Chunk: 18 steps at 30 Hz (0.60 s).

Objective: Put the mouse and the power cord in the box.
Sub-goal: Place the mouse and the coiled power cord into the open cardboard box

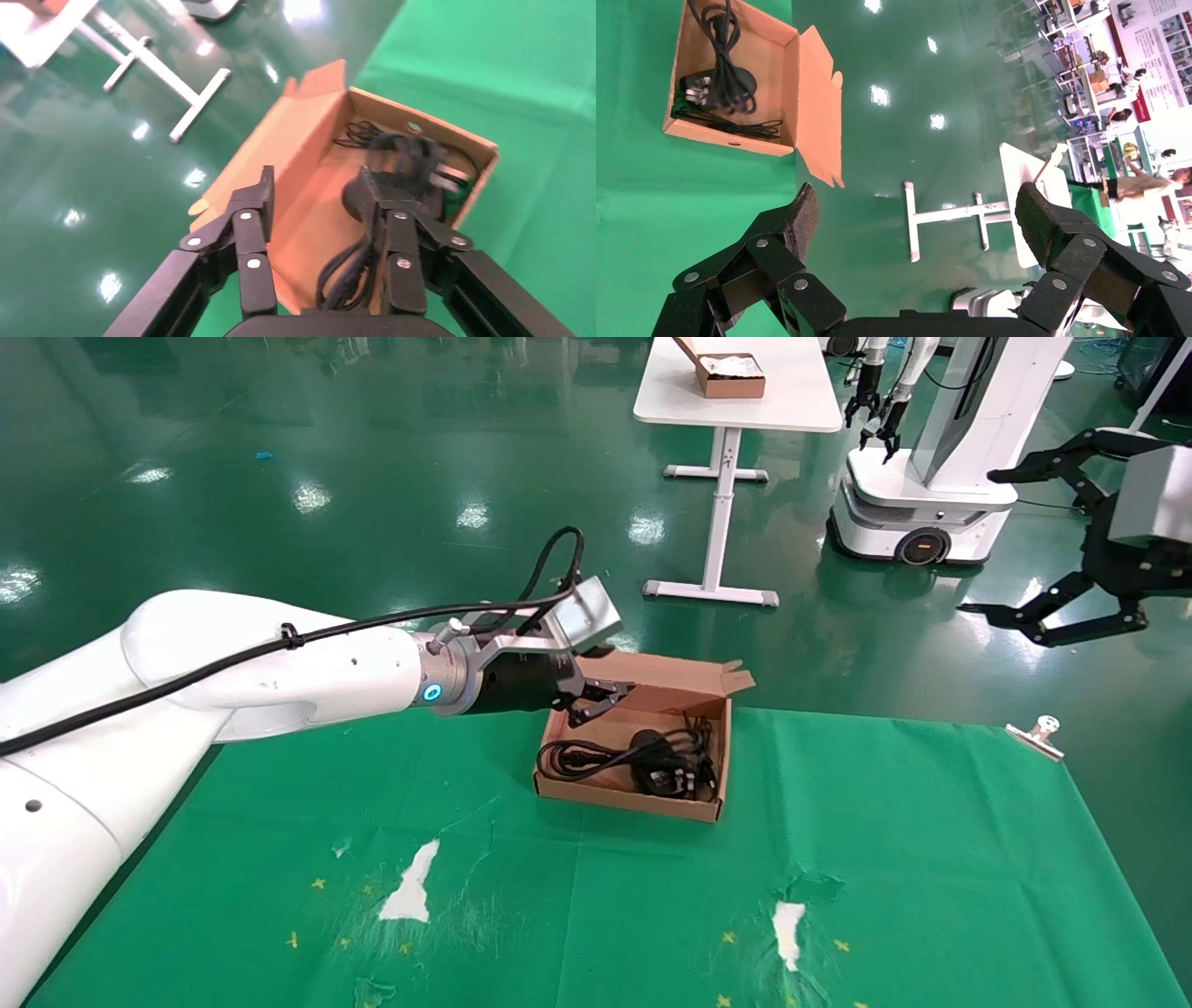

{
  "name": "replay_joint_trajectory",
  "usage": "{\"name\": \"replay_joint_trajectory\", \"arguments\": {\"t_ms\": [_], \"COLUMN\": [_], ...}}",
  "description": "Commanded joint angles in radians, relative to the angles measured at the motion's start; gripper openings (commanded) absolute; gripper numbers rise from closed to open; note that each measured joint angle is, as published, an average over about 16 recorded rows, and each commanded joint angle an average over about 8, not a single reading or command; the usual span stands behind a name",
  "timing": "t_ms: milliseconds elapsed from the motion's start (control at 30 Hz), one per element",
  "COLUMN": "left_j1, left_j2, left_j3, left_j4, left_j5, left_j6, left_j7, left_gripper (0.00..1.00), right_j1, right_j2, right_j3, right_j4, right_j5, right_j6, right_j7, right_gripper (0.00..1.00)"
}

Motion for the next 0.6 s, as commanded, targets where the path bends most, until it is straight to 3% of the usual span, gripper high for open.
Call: {"name": "replay_joint_trajectory", "arguments": {"t_ms": [33, 600], "left_j1": [0.008, 0.203], "left_j2": [-0.009, -0.225], "left_j3": [-0.009, -0.214], "left_j4": [-0.01, -0.246], "left_j5": [-0.009, -0.213], "left_j6": [0.01, 0.219], "left_j7": [0.0, -0.016], "left_gripper": [1.0, 1.0], "right_j1": [-0.006, -0.29], "right_j2": [0.001, 0.05], "right_j3": [0.002, 0.09], "right_j4": [0.007, 0.321], "right_j5": [0.005, 0.21], "right_j6": [0.001, -0.016], "right_j7": [0.006, 0.274], "right_gripper": [1.0, 1.0]}}
